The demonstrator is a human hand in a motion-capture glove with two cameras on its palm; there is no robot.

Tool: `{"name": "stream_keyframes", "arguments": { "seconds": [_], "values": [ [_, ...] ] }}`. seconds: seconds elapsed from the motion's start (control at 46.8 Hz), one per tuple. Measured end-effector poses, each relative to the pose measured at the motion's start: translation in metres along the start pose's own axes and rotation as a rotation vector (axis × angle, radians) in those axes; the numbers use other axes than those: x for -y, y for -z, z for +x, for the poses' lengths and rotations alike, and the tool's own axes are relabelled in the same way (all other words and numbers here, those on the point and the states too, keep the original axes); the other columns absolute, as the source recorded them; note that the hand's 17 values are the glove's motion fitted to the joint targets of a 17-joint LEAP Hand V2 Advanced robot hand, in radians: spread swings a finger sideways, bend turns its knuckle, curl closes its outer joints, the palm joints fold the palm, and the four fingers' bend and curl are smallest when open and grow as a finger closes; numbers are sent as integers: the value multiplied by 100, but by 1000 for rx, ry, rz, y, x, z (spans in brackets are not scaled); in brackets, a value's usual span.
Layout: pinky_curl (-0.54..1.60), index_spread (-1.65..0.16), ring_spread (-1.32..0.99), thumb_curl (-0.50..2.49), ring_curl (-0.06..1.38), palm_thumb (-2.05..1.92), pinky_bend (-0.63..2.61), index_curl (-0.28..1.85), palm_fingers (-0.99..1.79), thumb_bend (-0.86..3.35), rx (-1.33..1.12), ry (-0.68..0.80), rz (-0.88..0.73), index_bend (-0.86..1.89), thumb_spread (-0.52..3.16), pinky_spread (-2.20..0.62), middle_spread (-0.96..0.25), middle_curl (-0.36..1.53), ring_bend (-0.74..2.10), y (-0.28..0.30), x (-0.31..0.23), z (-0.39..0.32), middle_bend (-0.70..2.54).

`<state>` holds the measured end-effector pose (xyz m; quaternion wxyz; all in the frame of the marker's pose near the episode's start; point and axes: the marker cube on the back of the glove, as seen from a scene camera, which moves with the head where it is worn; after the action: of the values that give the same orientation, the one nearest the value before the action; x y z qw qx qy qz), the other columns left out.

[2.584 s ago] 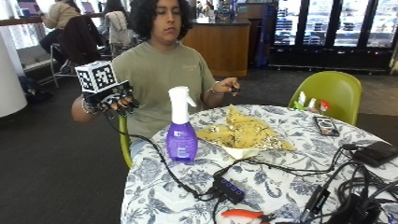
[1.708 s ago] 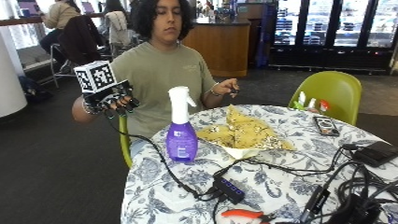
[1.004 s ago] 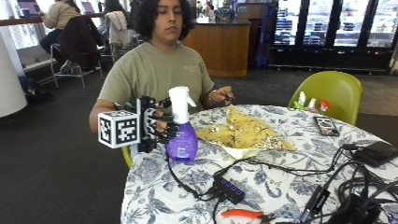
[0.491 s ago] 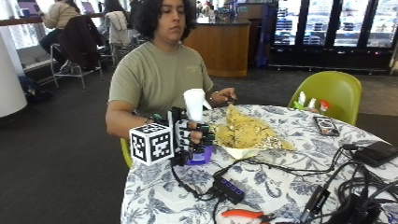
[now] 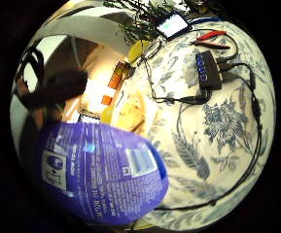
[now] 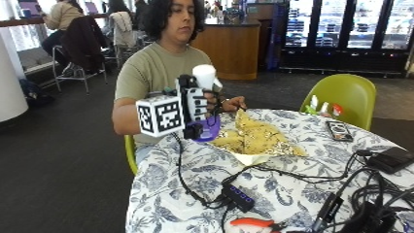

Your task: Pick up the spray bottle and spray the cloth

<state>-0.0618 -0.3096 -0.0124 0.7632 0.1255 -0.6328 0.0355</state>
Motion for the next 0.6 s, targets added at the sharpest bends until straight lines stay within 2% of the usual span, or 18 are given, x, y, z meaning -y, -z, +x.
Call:
{"name": "stream_keyframes", "arguments": {
  "seconds": [0.128, 0.278, 0.406, 0.598],
  "values": [
    [37, -25, -15, 51, 40, 92, 38, 37, 132, -3, -205, -136, -160, 22, 67, -13, -14, 47, 55, -2, 9, -49, 49],
    [38, -24, -16, 55, 42, 90, 39, 42, 133, -3, -712, -279, -357, 25, 62, -16, -15, 49, 57, -30, 6, -67, 51],
    [39, -24, -16, 58, 43, 89, 40, 45, 133, -3, -1029, -432, -520, 24, 60, -17, -15, 50, 57, -54, 8, -34, 52],
    [39, -24, -15, 61, 43, 89, 41, 48, 133, -3, -1231, -627, -708, 23, 58, -18, -15, 51, 58, -88, -11, 43, 53]
  ]
}}
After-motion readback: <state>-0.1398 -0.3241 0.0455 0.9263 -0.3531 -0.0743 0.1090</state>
